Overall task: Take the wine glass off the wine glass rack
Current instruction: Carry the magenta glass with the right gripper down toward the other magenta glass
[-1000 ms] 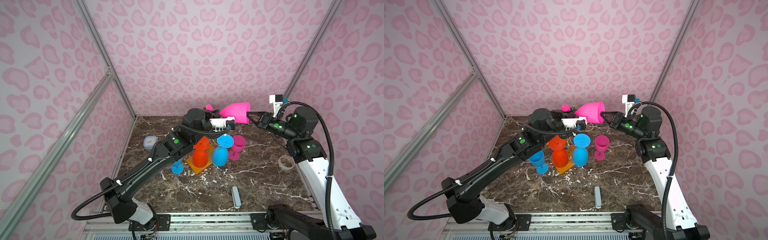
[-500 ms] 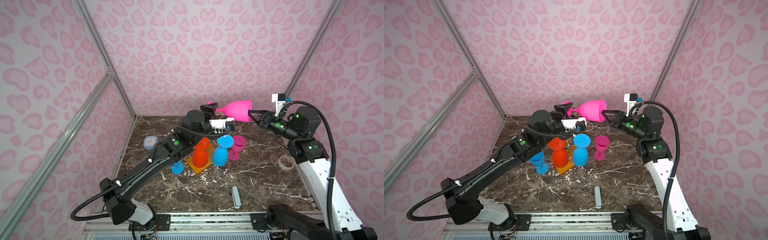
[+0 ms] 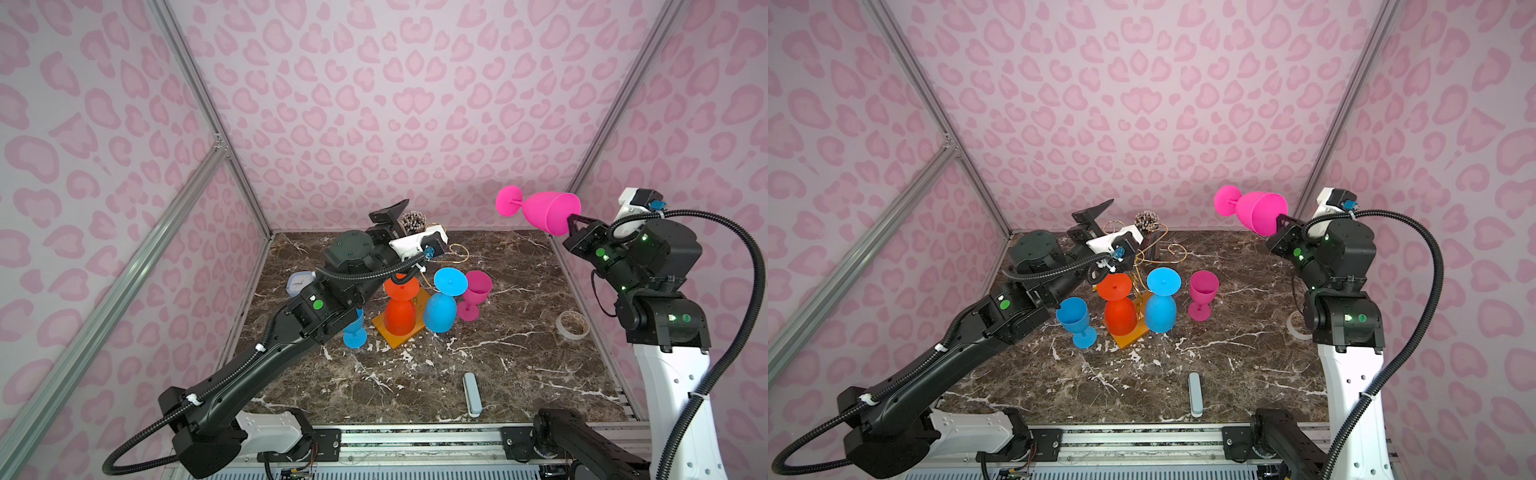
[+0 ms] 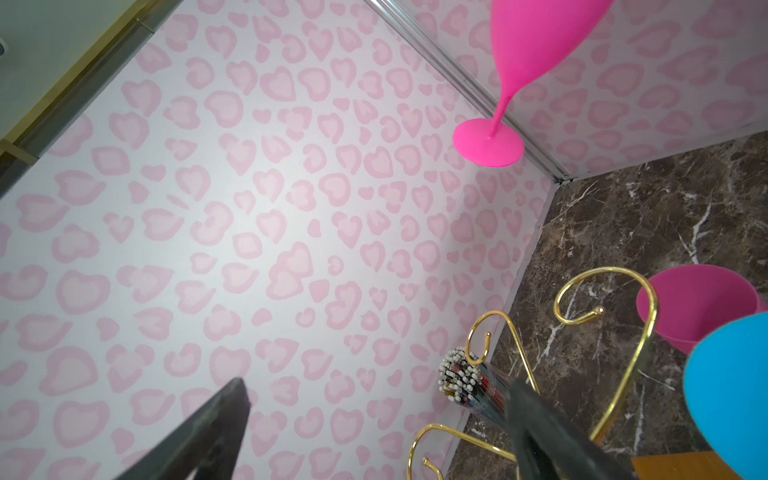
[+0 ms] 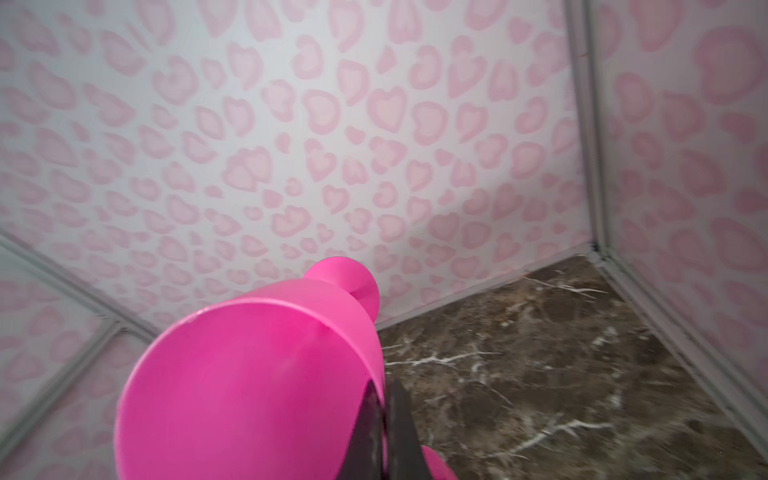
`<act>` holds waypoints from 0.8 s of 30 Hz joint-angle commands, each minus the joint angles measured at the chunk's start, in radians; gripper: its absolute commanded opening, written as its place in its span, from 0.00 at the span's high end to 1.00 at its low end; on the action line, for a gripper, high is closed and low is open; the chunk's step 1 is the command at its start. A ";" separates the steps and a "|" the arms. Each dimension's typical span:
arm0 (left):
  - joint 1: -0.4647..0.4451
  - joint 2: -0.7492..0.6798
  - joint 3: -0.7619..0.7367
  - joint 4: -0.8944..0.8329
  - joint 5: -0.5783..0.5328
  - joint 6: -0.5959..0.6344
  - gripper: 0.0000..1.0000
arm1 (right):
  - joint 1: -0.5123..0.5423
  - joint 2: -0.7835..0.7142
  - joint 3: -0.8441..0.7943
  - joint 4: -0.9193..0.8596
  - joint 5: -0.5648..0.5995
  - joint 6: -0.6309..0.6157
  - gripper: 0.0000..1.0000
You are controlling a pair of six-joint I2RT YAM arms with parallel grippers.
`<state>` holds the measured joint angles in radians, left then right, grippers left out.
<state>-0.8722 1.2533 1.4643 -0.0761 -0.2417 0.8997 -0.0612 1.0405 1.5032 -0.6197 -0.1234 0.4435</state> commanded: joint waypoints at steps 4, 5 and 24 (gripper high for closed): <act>0.001 -0.089 -0.077 0.076 -0.032 -0.139 0.03 | -0.003 0.011 -0.057 -0.279 0.275 -0.194 1.00; 0.001 -0.104 -0.091 0.083 -0.034 -0.143 0.03 | -0.003 0.014 -0.065 -0.316 0.278 -0.202 1.00; 0.018 -0.201 -0.192 0.076 -0.068 -0.296 0.03 | 0.199 -0.058 -0.384 -0.479 0.122 -0.078 1.00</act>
<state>-0.8570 1.0630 1.2804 -0.0307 -0.3115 0.6468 0.0933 0.9783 1.1450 -1.1095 -0.0006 0.3088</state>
